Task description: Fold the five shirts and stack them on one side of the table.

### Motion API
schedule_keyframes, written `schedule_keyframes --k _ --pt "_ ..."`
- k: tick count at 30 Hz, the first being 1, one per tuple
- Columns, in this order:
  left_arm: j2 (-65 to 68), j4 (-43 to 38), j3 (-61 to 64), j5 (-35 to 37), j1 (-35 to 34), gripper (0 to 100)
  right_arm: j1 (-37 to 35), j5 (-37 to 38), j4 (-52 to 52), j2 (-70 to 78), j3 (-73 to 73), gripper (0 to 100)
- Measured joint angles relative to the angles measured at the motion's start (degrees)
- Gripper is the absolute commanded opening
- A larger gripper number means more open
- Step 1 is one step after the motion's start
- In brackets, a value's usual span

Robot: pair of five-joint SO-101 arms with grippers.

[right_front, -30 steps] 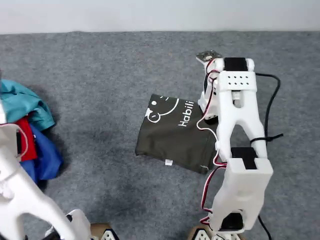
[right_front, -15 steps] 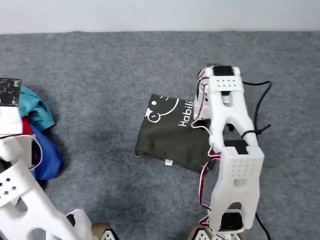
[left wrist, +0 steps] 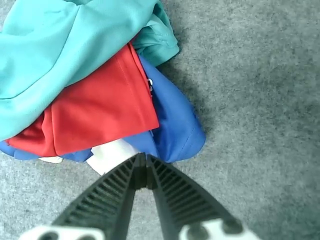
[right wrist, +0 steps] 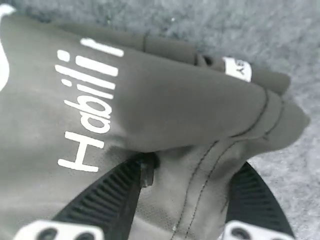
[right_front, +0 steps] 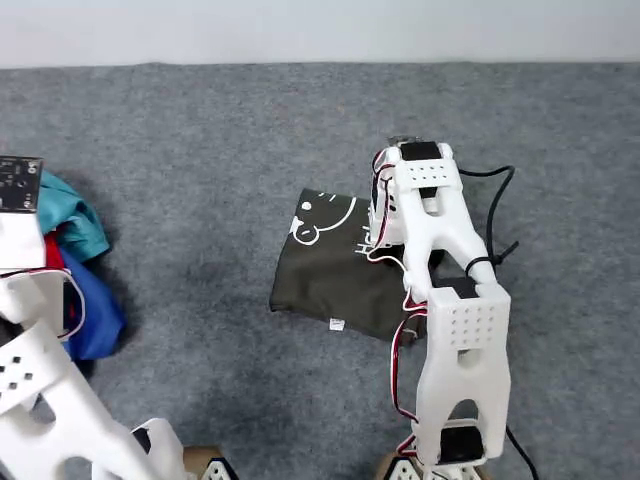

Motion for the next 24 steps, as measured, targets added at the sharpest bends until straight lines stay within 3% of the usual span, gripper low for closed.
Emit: schedule_keyframes --k 4,10,14,19,24 --pt "0.0 0.0 0.0 0.0 0.0 1 0.0 0.0 0.0 0.0 0.0 0.0" --pt "0.0 0.0 0.0 0.0 0.0 1 2.0 0.4 1.8 -1.0 0.0 0.9" --pt "0.0 0.0 0.0 0.0 0.0 1 3.9 5.7 4.0 -4.0 1.1 0.9" --pt "0.0 0.0 0.0 0.0 0.0 1 9.8 19.1 5.6 -9.5 1.1 0.9" --pt "0.0 0.0 0.0 0.0 0.0 1 15.4 40.6 2.5 -11.3 1.1 0.9"
